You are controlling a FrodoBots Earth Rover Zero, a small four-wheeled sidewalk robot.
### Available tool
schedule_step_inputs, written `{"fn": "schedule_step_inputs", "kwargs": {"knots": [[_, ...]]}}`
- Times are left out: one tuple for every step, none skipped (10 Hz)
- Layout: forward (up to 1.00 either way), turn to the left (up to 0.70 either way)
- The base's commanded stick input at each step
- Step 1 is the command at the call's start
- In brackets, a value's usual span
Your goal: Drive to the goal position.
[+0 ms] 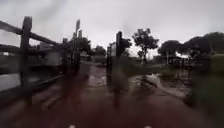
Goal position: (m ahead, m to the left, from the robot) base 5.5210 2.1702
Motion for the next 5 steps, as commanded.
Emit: {"fn": "schedule_step_inputs", "kwargs": {"knots": [[1.0, 0.0], [1.0, 0.0], [1.0, 0.0], [1.0, 0.0], [1.0, 0.0]]}}
